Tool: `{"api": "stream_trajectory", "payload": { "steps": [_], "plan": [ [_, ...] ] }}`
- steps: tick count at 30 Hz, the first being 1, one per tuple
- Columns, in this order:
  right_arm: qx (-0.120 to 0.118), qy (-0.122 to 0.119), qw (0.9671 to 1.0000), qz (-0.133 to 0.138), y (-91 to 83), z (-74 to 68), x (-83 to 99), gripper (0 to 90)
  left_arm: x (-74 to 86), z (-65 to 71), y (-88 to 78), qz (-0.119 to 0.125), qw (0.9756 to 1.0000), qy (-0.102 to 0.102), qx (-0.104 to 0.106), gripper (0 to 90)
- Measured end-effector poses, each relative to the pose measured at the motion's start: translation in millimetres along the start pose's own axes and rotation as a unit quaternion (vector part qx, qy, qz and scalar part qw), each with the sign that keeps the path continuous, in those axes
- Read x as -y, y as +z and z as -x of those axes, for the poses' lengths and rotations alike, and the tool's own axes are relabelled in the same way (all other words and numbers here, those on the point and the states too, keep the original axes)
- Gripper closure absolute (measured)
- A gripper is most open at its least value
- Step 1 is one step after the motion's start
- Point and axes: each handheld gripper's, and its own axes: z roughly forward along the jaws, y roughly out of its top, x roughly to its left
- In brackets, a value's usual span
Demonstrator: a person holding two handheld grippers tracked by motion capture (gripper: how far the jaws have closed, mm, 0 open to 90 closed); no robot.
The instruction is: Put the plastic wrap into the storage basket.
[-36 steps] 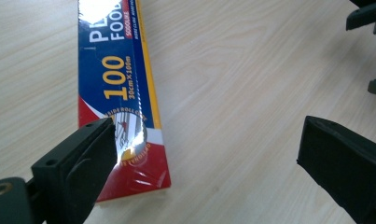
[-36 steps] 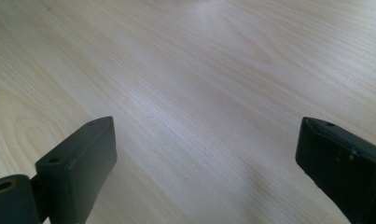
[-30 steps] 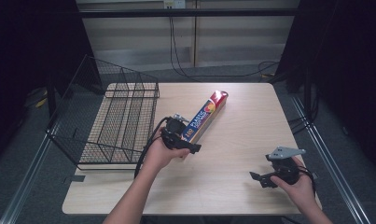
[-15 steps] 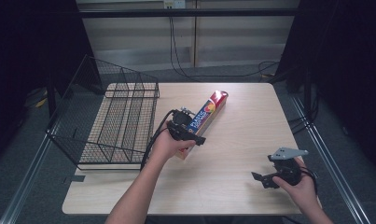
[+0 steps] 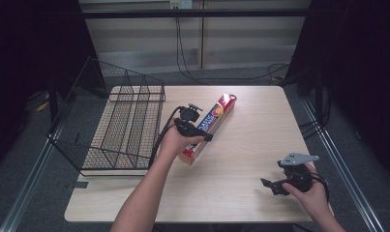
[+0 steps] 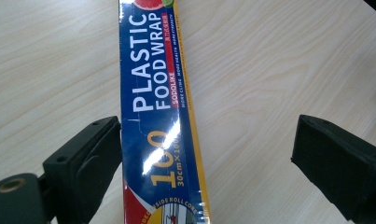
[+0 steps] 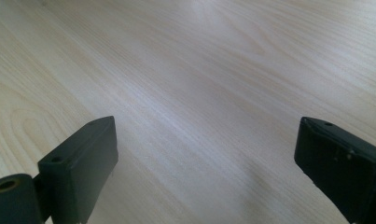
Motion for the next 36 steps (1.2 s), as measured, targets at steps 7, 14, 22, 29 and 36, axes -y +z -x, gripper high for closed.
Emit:
{"api": "stream_trajectory", "payload": {
  "steps": [7,14,22,29,36],
  "plan": [
    [0.002,0.002,1.0000,-0.001,0.2,-0.8,-0.2,6.1,-10.0,-2.5,6.2,-0.001,0.9999,-0.010,-0.003,9.6],
    [0.000,0.002,1.0000,0.001,-0.1,-0.5,-0.3,6.1,-17.9,-6.2,15.6,-0.002,0.9997,-0.019,-0.014,9.7],
    [0.001,0.003,1.0000,0.003,-0.6,0.1,-0.4,6.1,-20.9,-9.8,29.2,-0.009,0.9994,-0.028,-0.016,10.3],
    [0.000,0.004,1.0000,0.003,-0.2,0.4,-1.1,6.2,-23.6,-12.6,39.7,-0.010,0.9992,-0.032,-0.021,11.1],
    [-0.004,0.000,1.0000,0.007,0.0,0.0,-1.3,6.1,-24.0,-14.9,44.8,-0.021,0.9989,-0.035,-0.023,12.7]
  ]
}}
